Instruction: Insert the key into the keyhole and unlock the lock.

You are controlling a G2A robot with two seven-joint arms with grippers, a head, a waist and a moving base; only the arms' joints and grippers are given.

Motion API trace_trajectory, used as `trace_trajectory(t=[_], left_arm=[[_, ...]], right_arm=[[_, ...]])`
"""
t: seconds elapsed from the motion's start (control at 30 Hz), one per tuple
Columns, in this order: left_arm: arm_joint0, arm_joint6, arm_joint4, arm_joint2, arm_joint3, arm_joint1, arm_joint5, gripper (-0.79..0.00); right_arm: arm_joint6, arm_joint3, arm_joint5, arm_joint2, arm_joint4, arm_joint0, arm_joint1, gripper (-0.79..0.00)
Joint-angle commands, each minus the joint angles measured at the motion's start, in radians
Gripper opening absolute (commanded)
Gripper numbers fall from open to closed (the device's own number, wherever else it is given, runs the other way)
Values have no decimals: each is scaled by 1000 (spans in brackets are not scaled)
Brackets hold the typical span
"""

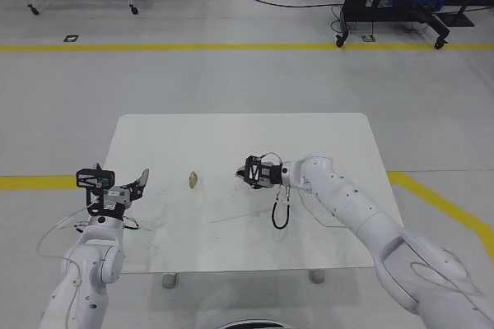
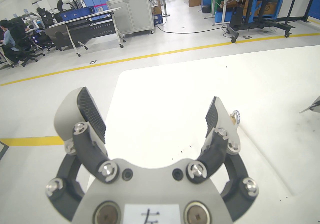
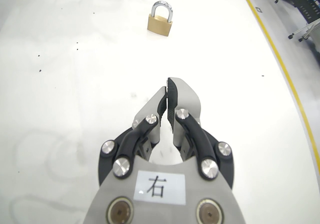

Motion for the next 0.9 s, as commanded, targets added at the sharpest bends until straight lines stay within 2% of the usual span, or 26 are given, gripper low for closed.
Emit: trace_trajectory(t=[0.0,0.17,0.27,0.7,0.87], left_arm=[[0,0,0,0,0,0,0,0],[0,0,0,0,0,0,0,0],[0,0,0,0,0,0,0,0],[0,0,0,0,0,0,0,0],[-1,0,-5,1,0,0,-2,0]], right_arm=[[-54,-15,-2,30,-5,-12,20,-785],[-213,-54,5,123,-22,-63,80,-785],[-260,-89,61,184,-58,-109,118,-785],[-260,-89,61,184,-58,-109,118,-785],[-276,-112,26,195,9,-116,115,-785]])
